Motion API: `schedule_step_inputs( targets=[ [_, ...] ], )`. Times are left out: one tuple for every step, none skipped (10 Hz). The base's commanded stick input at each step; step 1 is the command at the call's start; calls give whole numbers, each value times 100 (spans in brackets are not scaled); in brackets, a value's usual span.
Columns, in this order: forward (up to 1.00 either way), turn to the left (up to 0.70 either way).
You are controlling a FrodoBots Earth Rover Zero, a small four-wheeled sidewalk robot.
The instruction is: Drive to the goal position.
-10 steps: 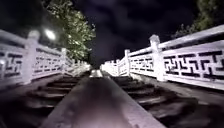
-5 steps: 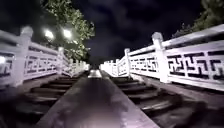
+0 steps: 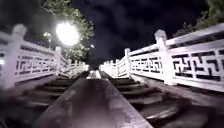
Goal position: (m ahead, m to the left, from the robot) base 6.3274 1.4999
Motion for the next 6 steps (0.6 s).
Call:
schedule_step_inputs(
  targets=[
    [45,0],
    [45,0],
    [45,0],
    [45,0],
    [45,0],
    [45,0]
  ],
)
